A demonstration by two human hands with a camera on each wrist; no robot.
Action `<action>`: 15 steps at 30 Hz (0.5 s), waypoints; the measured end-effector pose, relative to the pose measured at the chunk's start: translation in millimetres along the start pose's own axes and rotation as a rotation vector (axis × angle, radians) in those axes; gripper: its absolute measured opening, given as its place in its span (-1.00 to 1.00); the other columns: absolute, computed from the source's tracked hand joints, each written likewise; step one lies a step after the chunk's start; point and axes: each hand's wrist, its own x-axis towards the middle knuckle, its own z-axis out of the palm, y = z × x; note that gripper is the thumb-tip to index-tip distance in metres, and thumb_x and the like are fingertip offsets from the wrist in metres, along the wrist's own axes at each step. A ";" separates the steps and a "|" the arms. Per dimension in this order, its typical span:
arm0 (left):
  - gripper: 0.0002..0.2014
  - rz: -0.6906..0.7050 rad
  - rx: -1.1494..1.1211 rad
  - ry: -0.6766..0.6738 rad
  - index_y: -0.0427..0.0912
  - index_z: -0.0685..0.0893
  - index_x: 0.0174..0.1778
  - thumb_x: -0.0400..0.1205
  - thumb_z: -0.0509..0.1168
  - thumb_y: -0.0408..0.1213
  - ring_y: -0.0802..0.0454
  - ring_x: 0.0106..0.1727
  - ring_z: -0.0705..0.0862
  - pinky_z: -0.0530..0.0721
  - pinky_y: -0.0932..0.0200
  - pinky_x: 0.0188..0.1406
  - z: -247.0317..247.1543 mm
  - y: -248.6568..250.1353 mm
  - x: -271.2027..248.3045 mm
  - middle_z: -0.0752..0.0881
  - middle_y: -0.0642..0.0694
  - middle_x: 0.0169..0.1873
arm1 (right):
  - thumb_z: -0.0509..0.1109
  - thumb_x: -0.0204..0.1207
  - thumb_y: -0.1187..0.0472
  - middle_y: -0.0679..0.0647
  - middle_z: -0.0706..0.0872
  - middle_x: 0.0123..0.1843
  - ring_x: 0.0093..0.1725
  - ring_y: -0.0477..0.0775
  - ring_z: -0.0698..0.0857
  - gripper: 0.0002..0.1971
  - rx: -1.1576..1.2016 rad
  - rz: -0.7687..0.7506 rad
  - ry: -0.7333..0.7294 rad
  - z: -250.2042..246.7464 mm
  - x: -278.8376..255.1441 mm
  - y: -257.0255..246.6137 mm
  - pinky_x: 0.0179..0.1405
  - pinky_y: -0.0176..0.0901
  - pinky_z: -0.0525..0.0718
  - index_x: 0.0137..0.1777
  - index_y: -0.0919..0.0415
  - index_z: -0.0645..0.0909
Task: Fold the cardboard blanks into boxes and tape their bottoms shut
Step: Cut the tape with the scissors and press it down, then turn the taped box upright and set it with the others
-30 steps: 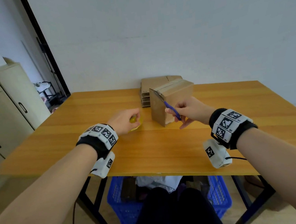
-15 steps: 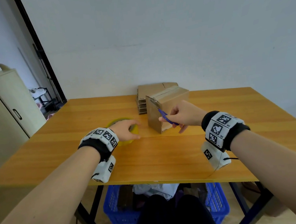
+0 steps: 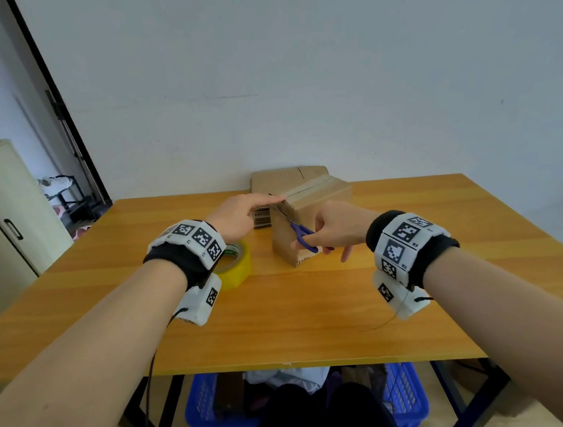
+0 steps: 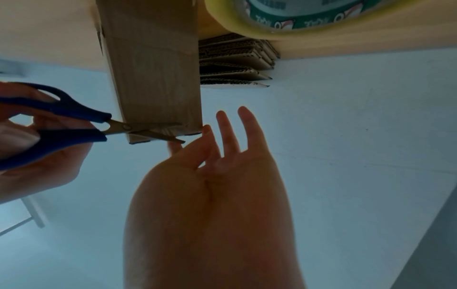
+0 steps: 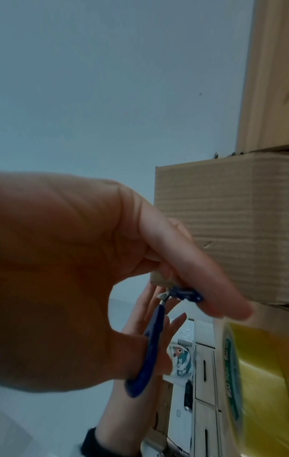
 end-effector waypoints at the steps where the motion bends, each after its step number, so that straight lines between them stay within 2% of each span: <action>1: -0.29 -0.003 -0.009 0.006 0.18 0.47 0.47 0.60 -0.07 -0.67 0.01 0.49 0.43 0.39 0.34 0.13 0.2 1.0 0.5 0.44 0.01 0.52 | 0.48 0.43 -0.17 0.14 0.74 -0.33 -0.33 0.04 0.73 -0.58 0.004 0.005 -0.019 -1.7 -0.5 -1.4 -0.48 -0.21 0.72 -0.31 0.23 0.66; 3: -0.28 -0.011 -0.032 0.018 0.20 0.50 0.44 0.58 -0.07 -0.67 -0.04 0.35 0.54 0.50 0.20 0.01 0.5 3.2 1.0 0.54 -0.02 0.42 | 0.48 0.43 -0.18 0.15 0.74 -0.33 -0.31 0.01 0.71 -0.59 0.011 0.017 -0.052 -5.3 -0.8 -5.0 -0.45 -0.19 0.73 -0.33 0.20 0.64; 5: -0.27 -0.027 -0.037 0.023 0.31 0.49 0.37 0.59 -0.07 -0.65 -0.12 0.09 0.60 0.59 -0.04 0.01 -0.3 5.1 0.7 0.61 -0.10 0.12 | 0.46 0.44 -0.20 0.16 0.75 -0.32 -0.25 0.03 0.73 -0.56 0.009 0.034 -0.084 -7.9 -2.6 -9.9 -0.35 -0.11 0.78 -0.32 0.22 0.64; 7: -0.28 -0.051 -0.036 0.024 0.31 0.48 0.39 0.60 -0.07 -0.64 -0.25 0.03 0.62 0.62 -0.07 0.00 -1.0 6.0 0.7 0.56 -0.06 0.00 | 0.41 0.47 -0.22 0.19 0.71 -0.30 -0.19 0.09 0.71 -0.51 -0.087 0.065 -0.158 -6.0 -4.6 -11.9 -0.13 -0.02 0.81 -0.26 0.28 0.62; 8: -0.29 -0.057 -0.038 0.024 0.27 0.48 0.42 0.61 -0.07 -0.63 -0.30 0.08 0.63 0.62 -0.05 -0.02 -0.9 5.7 1.1 0.55 -0.04 0.02 | 0.39 0.49 -0.21 0.19 0.68 -0.29 -0.21 0.10 0.66 -0.53 -0.159 0.084 -0.204 -1.7 -5.5 -11.1 -0.01 -0.01 0.78 -0.23 0.27 0.59; 9: -0.31 -0.059 -0.038 0.022 0.23 0.48 0.44 0.62 -0.08 -0.63 -0.32 0.13 0.63 0.61 -0.01 -0.07 -0.8 5.0 1.7 0.53 -0.04 0.08 | 0.39 0.50 -0.20 0.18 0.64 -0.28 -0.23 0.09 0.60 -0.56 -0.209 0.096 -0.231 3.9 -5.9 -8.3 0.02 -0.06 0.76 -0.23 0.24 0.57; 12: -0.38 -0.023 -0.026 0.018 0.17 0.49 0.45 0.67 -0.08 -0.57 -0.27 0.15 0.64 0.59 0.14 -0.11 -0.2 1.1 5.2 0.54 -0.10 0.35 | 0.44 0.45 -0.21 0.06 0.62 -0.36 -0.32 0.04 0.60 -0.53 -0.300 0.129 -0.219 18.7 0.3 6.7 -0.31 -0.26 0.67 -0.37 0.20 0.52; 14: -0.44 0.007 -0.009 0.014 0.19 0.51 0.42 0.70 -0.08 -0.50 -0.23 0.16 0.65 0.62 0.06 0.02 1.0 -4.0 9.1 0.53 -0.07 0.43 | 0.51 0.38 -0.21 0.05 0.60 -0.42 -0.44 0.00 0.59 -0.53 -0.390 0.124 -0.169 22.2 6.7 15.3 -0.41 -0.24 0.59 -0.37 0.22 0.58; 15: -0.47 0.010 -0.015 0.010 0.20 0.52 0.41 0.71 -0.06 -0.47 -0.23 0.16 0.66 0.63 -0.01 0.10 2.0 -7.1 11.6 0.53 -0.06 0.45 | 0.53 0.36 -0.20 0.07 0.62 -0.41 -0.45 0.02 0.58 -0.54 -0.431 0.115 -0.159 23.1 9.5 18.0 -0.42 -0.23 0.56 -0.28 0.27 0.64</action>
